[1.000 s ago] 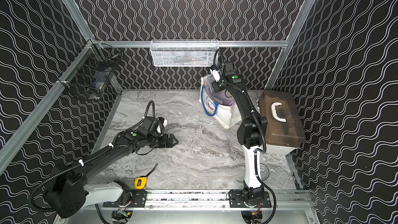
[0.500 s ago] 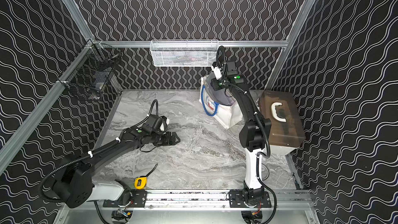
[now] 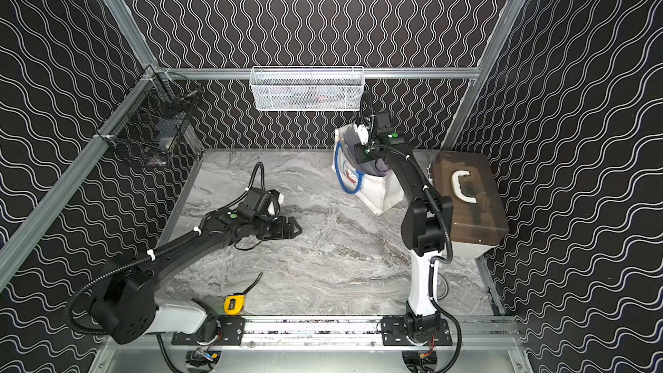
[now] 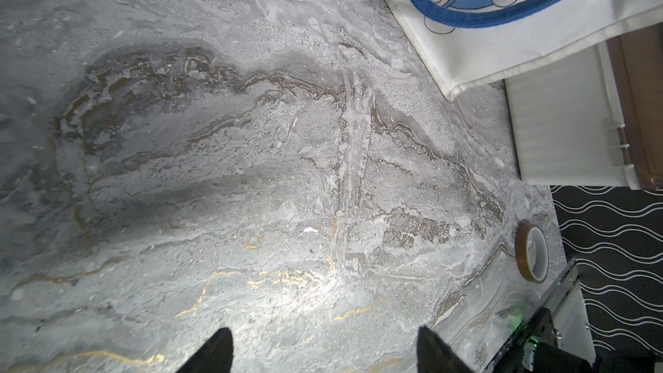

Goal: Put the pencil pouch into the canvas bag
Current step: Place the pencil pouch in the canvas bag.

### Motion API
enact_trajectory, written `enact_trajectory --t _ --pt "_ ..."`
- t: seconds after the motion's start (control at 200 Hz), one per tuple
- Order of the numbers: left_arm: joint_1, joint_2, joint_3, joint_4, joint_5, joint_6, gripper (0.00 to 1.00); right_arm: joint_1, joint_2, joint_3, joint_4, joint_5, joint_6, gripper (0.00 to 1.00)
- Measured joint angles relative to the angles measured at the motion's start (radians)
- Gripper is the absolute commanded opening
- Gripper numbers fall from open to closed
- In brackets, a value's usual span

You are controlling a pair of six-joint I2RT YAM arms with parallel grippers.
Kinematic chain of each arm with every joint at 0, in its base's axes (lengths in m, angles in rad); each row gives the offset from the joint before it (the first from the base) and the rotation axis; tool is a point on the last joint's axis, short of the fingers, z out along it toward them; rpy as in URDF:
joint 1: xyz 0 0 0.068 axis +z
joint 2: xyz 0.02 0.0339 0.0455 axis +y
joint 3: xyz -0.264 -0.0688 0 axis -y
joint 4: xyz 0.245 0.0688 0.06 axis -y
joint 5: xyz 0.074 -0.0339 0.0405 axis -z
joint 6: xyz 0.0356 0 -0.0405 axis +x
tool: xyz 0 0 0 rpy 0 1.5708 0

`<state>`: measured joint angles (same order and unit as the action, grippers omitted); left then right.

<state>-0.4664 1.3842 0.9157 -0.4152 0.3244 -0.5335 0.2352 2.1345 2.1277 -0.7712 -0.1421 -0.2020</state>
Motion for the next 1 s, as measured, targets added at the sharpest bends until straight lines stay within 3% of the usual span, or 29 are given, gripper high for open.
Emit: enact_trajectory --t 0.355,0.54,0.671,1.001 --pt "-0.001 0.002 0.000 -0.002 -0.011 0.005 0.84 -0.018 0.189 0.222 -0.093 0.000 0.033 0.00" --pt "-0.001 0.002 0.000 -0.003 -0.014 0.005 0.84 -0.014 0.039 0.060 -0.028 -0.044 0.057 0.37" --pt "-0.002 -0.004 -0.010 0.012 -0.015 0.000 0.84 -0.014 -0.060 0.010 0.032 -0.054 0.085 0.54" --pt "-0.002 -0.056 -0.063 0.038 -0.024 -0.023 0.85 -0.019 -0.136 -0.001 0.057 -0.007 0.105 0.57"
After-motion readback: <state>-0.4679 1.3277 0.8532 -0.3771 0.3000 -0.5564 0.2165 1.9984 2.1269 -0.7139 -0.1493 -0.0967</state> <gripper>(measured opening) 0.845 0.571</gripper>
